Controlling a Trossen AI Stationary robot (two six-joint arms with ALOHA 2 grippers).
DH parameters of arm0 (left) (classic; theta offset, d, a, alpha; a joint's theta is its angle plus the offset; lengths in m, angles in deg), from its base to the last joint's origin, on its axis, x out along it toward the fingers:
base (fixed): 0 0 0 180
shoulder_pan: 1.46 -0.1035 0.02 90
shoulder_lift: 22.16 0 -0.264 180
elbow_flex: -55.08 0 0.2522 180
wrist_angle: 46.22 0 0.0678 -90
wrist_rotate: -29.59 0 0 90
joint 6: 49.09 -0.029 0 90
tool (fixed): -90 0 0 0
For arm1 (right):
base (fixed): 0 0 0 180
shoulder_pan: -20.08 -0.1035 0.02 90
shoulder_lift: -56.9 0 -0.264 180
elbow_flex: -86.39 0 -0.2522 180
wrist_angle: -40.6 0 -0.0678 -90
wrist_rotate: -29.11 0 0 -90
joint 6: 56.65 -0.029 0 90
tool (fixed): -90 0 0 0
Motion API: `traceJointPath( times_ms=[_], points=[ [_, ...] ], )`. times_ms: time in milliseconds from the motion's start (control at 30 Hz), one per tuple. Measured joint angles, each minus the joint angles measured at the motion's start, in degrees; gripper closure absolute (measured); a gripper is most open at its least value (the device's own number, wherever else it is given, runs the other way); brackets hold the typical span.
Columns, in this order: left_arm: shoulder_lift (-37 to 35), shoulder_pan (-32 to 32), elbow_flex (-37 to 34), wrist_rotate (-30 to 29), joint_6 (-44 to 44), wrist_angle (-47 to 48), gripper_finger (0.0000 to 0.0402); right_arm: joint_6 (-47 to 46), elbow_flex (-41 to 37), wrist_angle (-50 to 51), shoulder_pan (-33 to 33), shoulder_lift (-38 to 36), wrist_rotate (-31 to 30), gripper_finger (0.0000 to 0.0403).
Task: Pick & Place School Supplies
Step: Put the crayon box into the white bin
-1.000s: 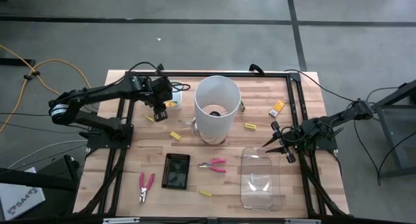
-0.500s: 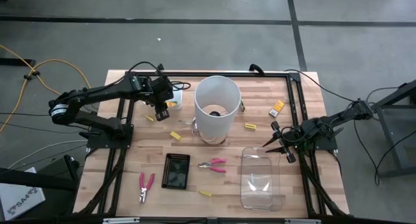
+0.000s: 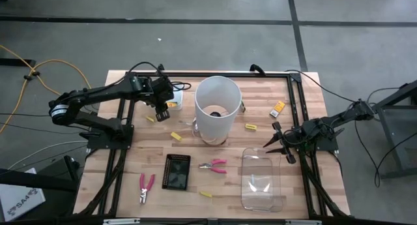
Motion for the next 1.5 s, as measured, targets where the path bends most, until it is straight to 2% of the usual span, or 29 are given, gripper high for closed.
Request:
traceJointPath(
  times_ms=[167, 300, 467, 733, 933, 1033, 1300, 1500],
  points=[
    [0.00, 0.00, 0.00, 0.00, 0.00, 0.00, 0.0285, -2.51, 0.00, -0.17, -0.02, 0.00, 0.04, 0.0298],
    [0.00, 0.00, 0.00, 0.00, 0.00, 0.00, 0.0285, -9.56, 0.00, -1.37, 0.00, 0.02, -0.67, 0.0298],
    [0.00, 0.00, 0.00, 0.00, 0.00, 0.00, 0.0285, -14.57, -0.02, -5.24, -0.01, 0.01, -6.76, 0.0298],
    [0.00, 0.00, 0.00, 0.00, 0.00, -0.04, 0.0285, -13.69, -0.02, -14.12, -0.02, 0.04, -19.00, 0.0298],
    [0.00, 0.01, 0.00, 0.00, 0.00, -0.10, 0.0285, -6.65, 0.05, -20.12, 0.72, 0.07, -27.40, 0.0298],
    [0.00, 0.00, 0.00, 0.00, 0.00, -0.11, 0.0285, -4.23, 1.27, -20.01, 2.27, 0.96, -31.19, 0.0298],
    [0.02, 0.00, 0.00, 0.00, 0.00, -0.13, 0.0285, -2.50, 8.69, -20.34, 8.67, 12.36, -40.23, 0.0298],
    [0.02, 0.00, 0.00, 0.00, 0.00, -0.13, 0.0285, -3.74, 14.53, -19.44, 15.98, 25.96, -41.56, 0.0298]
  ],
)
